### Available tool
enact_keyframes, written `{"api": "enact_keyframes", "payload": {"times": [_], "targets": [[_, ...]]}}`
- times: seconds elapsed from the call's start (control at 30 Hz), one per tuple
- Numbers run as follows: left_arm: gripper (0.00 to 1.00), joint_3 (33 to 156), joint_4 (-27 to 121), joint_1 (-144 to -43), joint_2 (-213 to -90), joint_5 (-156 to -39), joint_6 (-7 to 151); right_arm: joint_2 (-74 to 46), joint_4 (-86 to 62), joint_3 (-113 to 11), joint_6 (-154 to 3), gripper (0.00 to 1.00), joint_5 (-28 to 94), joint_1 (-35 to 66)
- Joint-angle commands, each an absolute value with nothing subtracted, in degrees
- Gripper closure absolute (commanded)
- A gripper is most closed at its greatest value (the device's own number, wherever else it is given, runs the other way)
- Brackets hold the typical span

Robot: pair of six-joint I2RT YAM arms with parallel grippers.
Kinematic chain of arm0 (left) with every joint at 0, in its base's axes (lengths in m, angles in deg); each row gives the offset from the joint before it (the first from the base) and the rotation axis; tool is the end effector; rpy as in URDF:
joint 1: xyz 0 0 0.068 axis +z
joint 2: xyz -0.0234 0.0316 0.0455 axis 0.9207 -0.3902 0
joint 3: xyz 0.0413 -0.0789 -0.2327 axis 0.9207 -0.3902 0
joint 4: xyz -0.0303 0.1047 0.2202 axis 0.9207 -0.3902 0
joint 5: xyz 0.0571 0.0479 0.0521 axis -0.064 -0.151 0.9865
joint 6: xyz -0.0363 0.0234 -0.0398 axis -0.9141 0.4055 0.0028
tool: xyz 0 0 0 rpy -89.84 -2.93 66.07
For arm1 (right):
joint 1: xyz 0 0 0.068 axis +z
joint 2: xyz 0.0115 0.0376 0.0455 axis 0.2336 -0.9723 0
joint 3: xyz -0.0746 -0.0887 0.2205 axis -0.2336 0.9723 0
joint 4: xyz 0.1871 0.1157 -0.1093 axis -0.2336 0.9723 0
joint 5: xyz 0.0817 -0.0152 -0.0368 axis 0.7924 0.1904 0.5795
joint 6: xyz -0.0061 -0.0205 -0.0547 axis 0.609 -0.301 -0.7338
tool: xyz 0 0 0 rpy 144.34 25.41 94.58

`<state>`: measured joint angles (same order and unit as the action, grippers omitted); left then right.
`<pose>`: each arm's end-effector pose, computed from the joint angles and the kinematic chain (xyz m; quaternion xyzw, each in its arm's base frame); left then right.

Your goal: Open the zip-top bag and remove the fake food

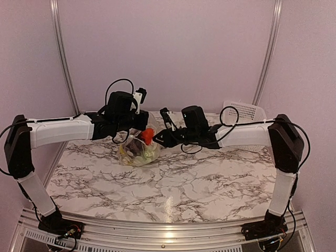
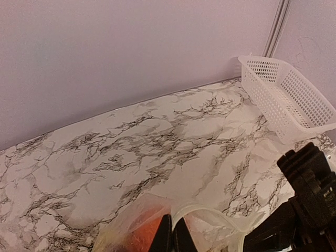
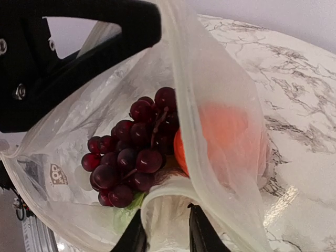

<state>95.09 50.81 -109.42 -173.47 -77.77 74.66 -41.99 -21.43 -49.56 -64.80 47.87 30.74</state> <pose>0.2954 -0.2585 0.2766 0.1775 0.7881 -0.1808 0.5610 0.2911 0.3060 0.2101 -0.2916 0.7843 0.4075 0.3659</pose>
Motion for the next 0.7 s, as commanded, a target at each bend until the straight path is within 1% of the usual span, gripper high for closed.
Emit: {"api": "enact_keyframes", "payload": {"times": [0.0, 0.07, 0.13, 0.33, 0.47, 0.57, 0.67], "targets": [[1.00, 95.7, 52.8, -109.5, -173.2, -74.2, 73.7, -42.8, -20.5, -53.3, -64.8, 0.86, 43.7, 30.6], [1.00, 95.4, 52.9, -109.4, -172.8, -71.7, 73.4, -42.0, -20.3, -53.4, -66.1, 0.95, 42.3, 30.3], [1.00, 94.9, 53.2, -109.3, -172.2, -68.8, 73.0, -41.7, -19.4, -54.4, -67.4, 1.00, 42.0, 29.3], [1.00, 93.9, 52.7, -108.0, -171.4, -62.7, 69.7, -39.7, -16.6, -54.7, -70.0, 1.00, 42.4, 24.9], [1.00, 93.5, 52.1, -107.6, -171.5, -61.7, 68.6, -37.0, -15.4, -49.6, -71.2, 1.00, 43.0, 22.8], [1.00, 93.1, 52.6, -107.7, -171.9, -64.2, 68.8, -34.9, -14.7, -45.3, -72.4, 1.00, 43.5, 22.6], [1.00, 92.5, 54.2, -108.0, -172.3, -69.2, 69.6, -33.2, -15.0, -41.9, -73.4, 1.00, 45.4, 22.6]]}}
